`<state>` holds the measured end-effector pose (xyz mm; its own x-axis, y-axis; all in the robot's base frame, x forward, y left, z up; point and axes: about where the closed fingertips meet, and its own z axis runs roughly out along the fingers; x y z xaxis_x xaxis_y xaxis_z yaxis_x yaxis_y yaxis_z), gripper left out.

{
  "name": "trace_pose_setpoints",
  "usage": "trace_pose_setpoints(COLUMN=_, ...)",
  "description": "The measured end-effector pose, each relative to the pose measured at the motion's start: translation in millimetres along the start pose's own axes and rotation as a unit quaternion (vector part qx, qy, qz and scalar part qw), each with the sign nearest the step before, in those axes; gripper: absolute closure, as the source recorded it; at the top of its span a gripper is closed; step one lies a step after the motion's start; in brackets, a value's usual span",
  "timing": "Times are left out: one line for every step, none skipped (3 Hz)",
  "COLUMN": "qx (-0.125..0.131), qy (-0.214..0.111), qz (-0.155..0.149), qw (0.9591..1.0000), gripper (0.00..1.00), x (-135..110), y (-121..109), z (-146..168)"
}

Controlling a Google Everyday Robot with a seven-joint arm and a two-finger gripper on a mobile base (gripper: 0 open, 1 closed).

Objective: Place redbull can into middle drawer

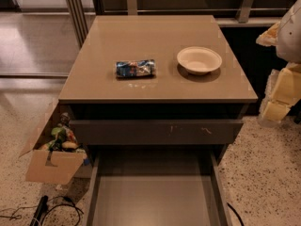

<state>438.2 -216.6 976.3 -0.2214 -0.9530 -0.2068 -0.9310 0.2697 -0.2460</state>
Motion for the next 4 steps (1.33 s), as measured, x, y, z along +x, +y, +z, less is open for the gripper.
trace_pose_setpoints(qx=0.000, qy=0.000, qz=0.000, qw=1.0000, gripper=0.00, x=0.0, y=0.0, z=0.0)
trace_pose_setpoints(qx=0.005, qy=-0.007, qz=-0.006, qw=0.9999, gripper=0.00, x=-4.0, y=-2.1, z=-1.0)
trace_pose_setpoints(qx=0.019, qy=-0.019, qz=-0.032, qw=0.9991, gripper=0.00, x=-24.5, y=-21.2, z=2.6)
trace_pose_setpoints(qx=0.032, qy=-0.049, qz=-0.068, qw=0.9960, gripper=0.00, x=-62.1, y=-52.9, z=9.2)
